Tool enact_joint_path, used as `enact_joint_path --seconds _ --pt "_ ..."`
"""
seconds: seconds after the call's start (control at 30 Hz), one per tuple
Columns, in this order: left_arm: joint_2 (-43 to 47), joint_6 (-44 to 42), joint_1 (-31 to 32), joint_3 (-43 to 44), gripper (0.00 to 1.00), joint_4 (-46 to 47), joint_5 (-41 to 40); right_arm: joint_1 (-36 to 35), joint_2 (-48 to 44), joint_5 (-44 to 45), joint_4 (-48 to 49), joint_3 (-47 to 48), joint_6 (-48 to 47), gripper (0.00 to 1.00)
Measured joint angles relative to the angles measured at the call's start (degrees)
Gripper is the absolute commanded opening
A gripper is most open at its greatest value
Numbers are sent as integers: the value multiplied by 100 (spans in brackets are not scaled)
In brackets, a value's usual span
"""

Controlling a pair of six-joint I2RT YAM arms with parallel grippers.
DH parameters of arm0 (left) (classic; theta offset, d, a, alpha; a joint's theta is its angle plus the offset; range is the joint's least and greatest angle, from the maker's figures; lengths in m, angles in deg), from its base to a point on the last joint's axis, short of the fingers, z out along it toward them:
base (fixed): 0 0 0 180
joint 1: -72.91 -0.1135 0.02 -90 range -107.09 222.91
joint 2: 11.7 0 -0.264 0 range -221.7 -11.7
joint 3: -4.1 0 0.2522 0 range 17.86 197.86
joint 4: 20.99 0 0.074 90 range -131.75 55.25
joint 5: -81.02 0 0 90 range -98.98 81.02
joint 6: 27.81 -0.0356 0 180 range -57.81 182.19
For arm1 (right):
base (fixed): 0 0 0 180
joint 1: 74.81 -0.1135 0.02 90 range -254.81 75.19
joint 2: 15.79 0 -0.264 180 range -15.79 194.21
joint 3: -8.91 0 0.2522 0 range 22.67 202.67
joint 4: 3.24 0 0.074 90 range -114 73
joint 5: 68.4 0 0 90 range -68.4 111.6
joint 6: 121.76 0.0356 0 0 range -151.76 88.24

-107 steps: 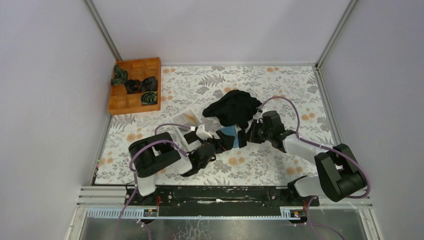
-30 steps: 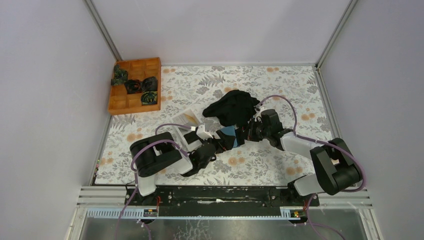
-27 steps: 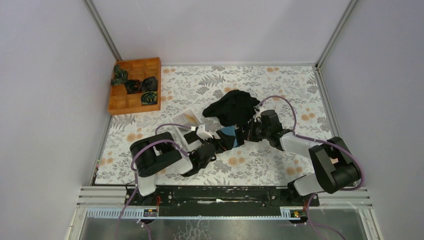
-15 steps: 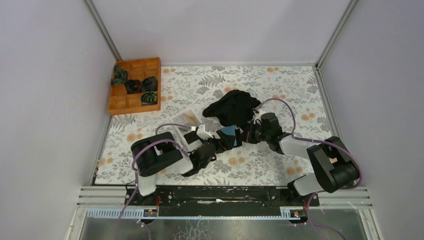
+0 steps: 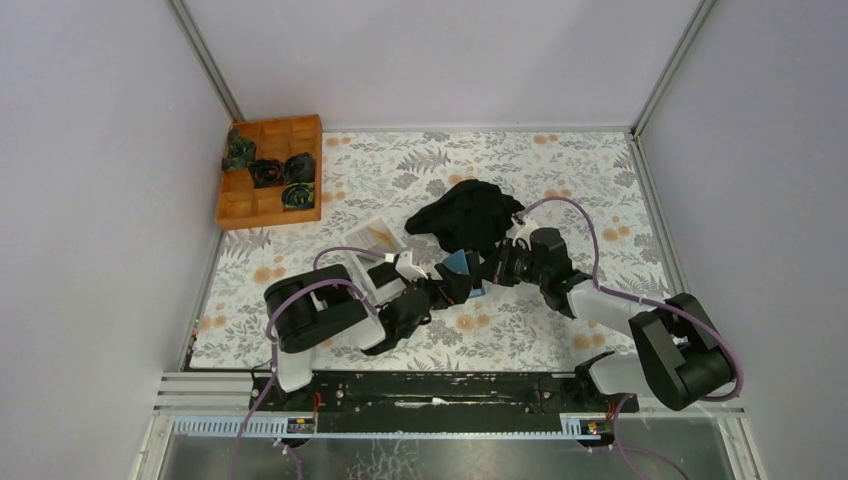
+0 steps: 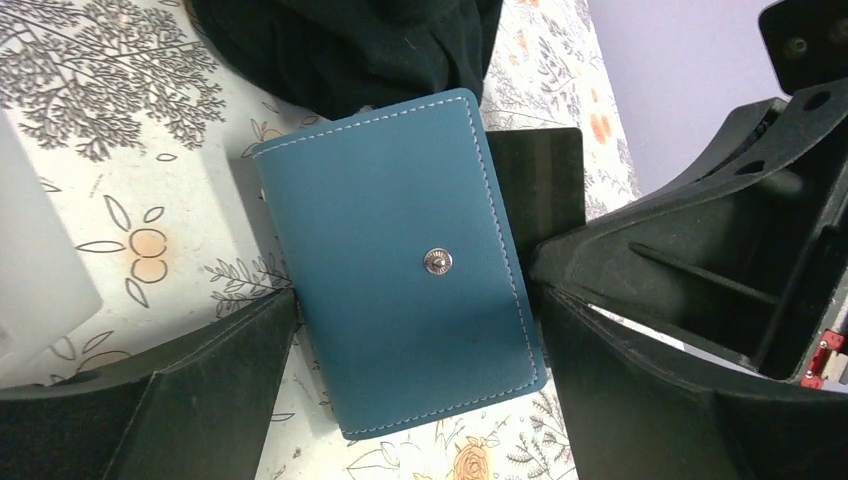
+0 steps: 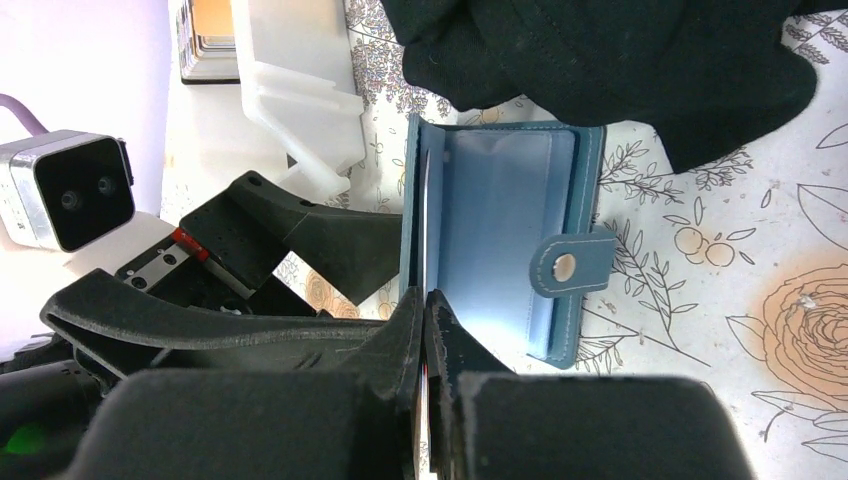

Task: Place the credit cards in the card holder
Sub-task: Open the card holder at the center of the board.

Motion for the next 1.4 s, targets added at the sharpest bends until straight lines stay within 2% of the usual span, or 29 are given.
enact_joint_path --seconds 0.5,0.77,1.13,1.4 --pt "-616 -286 81 107 99 1193 765 -20 -98 -68 42 -98 46 0" --pt "-881 -352 92 142 99 1731 1255 -339 -109 138 -157 -7 -90 0" --pt "-688 -256 107 -136 99 1703 1294 -697 24 691 -538 232 -352 0" --pt "-289 -282 107 -85 99 817 1274 -813 190 1187 -872 369 -555 0"
